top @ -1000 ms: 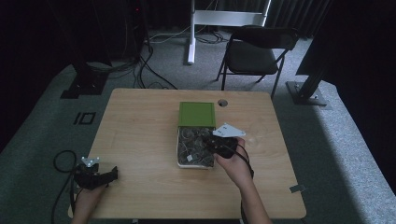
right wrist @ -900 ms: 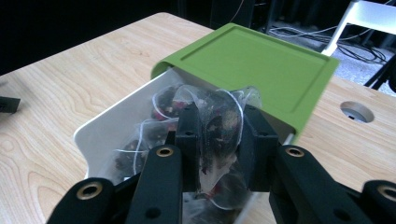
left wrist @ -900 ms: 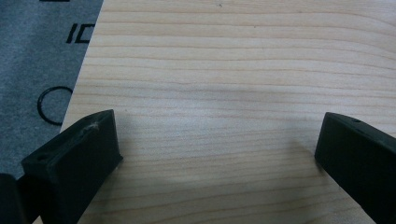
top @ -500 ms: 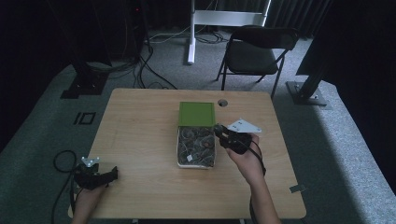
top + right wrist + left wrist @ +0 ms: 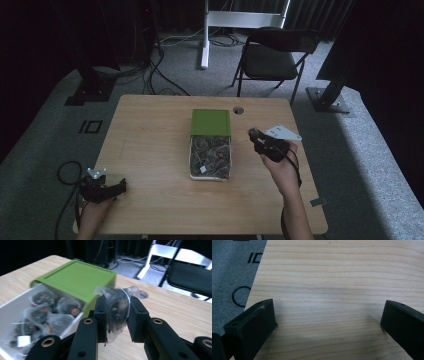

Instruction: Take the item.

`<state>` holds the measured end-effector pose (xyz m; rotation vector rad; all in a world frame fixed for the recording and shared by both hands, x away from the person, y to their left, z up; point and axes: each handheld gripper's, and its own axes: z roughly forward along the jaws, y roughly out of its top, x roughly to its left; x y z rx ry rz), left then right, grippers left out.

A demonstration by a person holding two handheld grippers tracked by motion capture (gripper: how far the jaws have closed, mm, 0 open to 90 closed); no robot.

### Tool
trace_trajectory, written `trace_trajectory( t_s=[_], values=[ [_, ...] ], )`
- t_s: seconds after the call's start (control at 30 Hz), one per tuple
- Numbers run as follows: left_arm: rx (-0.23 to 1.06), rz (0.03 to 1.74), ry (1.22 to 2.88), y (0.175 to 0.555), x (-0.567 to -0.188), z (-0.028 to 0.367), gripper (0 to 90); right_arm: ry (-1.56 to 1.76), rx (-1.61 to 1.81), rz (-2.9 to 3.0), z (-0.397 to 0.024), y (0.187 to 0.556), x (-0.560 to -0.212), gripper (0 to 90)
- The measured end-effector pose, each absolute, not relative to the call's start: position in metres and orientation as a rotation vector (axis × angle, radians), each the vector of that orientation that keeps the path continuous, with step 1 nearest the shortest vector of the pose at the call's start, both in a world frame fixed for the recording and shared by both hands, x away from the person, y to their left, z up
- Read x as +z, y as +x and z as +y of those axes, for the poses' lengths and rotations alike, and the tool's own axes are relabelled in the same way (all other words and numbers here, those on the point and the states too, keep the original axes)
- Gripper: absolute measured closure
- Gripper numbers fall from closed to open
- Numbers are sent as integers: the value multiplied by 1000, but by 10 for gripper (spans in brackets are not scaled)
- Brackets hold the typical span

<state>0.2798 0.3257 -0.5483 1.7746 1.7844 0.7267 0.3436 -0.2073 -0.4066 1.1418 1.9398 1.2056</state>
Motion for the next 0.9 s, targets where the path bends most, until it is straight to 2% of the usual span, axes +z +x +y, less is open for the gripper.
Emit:
trace_trajectory(
  t_s=[0.4, 0.9],
  values=[
    [726, 1786, 1774, 280, -548, 326, 3, 1233, 1133, 1874, -252, 350, -409, 726],
    [726, 1786, 1773, 280, -548, 326, 3, 1316, 1086, 1844, -277, 365, -417, 726]
  ],
)
